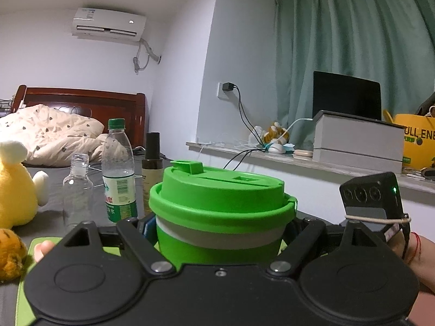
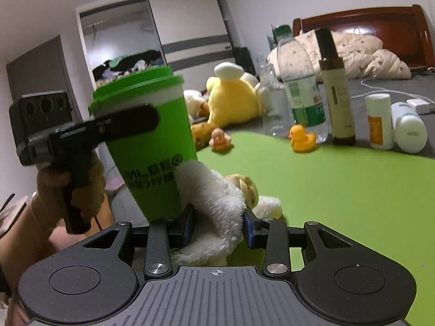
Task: Clean container
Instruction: 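Wipe the towel around the cup body while the left gripper holds the cup, then turn the green cup with the left gripper while the right gripper wipes it with the towel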
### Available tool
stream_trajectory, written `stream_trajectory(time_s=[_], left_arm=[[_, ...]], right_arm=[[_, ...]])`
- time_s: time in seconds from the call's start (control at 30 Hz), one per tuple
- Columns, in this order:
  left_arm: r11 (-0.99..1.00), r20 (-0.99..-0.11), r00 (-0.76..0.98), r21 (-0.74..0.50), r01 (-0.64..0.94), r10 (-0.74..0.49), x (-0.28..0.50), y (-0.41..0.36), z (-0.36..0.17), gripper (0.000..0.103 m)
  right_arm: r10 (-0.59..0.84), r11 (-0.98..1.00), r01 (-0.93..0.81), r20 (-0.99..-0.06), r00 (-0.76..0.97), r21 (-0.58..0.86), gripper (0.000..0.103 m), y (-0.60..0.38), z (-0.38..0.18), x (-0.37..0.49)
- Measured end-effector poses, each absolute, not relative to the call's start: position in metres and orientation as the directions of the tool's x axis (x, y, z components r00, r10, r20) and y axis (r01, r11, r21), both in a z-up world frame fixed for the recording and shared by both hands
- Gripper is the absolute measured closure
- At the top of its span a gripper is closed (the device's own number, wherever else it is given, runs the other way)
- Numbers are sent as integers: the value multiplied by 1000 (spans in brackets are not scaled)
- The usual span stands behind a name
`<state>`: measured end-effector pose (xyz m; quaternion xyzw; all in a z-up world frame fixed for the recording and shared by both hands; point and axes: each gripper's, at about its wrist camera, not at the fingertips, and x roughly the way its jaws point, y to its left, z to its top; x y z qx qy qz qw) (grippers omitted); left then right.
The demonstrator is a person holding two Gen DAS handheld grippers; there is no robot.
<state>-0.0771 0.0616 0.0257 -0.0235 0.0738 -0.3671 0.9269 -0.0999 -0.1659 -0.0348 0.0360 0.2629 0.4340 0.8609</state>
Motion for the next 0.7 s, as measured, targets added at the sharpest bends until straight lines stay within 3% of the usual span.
stream_trajectory(time_s=[0.1, 0.27, 0.6, 0.7], left_arm=[[740, -113, 731, -107, 664, -673, -76, 62, 26, 21], [753, -100, 747, -129, 645, -657, -71, 63, 26, 21], [724, -82, 720, -112, 681, -689, -51, 36, 31, 21], [713, -90, 708, -88, 695, -701, -43, 23, 30, 21]], right_arm=[[751, 634, -721, -447, 486, 280, 66, -163, -40, -99], [726, 681, -662, -412, 551, 313, 66, -174, -41, -92], [619, 764, -522, -201, 759, 380, 66, -236, -11, -99], [582, 783, -489, -174, 794, 384, 66, -249, -5, -103]])
